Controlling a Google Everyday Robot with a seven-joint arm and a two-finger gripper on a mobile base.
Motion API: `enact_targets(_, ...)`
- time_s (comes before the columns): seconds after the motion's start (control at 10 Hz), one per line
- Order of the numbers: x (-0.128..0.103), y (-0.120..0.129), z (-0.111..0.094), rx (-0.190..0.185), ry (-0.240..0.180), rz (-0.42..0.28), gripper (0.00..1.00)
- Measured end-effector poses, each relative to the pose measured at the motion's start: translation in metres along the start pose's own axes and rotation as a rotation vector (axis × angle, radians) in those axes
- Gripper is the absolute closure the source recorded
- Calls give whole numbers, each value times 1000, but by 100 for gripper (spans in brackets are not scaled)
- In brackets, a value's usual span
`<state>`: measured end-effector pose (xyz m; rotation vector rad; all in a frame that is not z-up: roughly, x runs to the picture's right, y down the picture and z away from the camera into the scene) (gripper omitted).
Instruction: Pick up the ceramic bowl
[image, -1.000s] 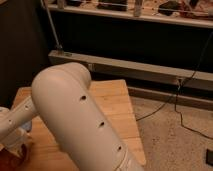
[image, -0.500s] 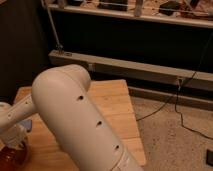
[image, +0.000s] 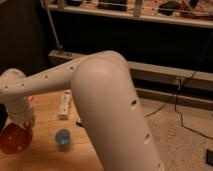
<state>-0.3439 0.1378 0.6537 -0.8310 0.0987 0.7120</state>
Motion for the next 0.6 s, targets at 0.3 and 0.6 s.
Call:
enact_targets(0.3,8,-37,-32,-41,-39,106,100)
enact_targets(0.6,6,-56,-41,-40,-76,151,100)
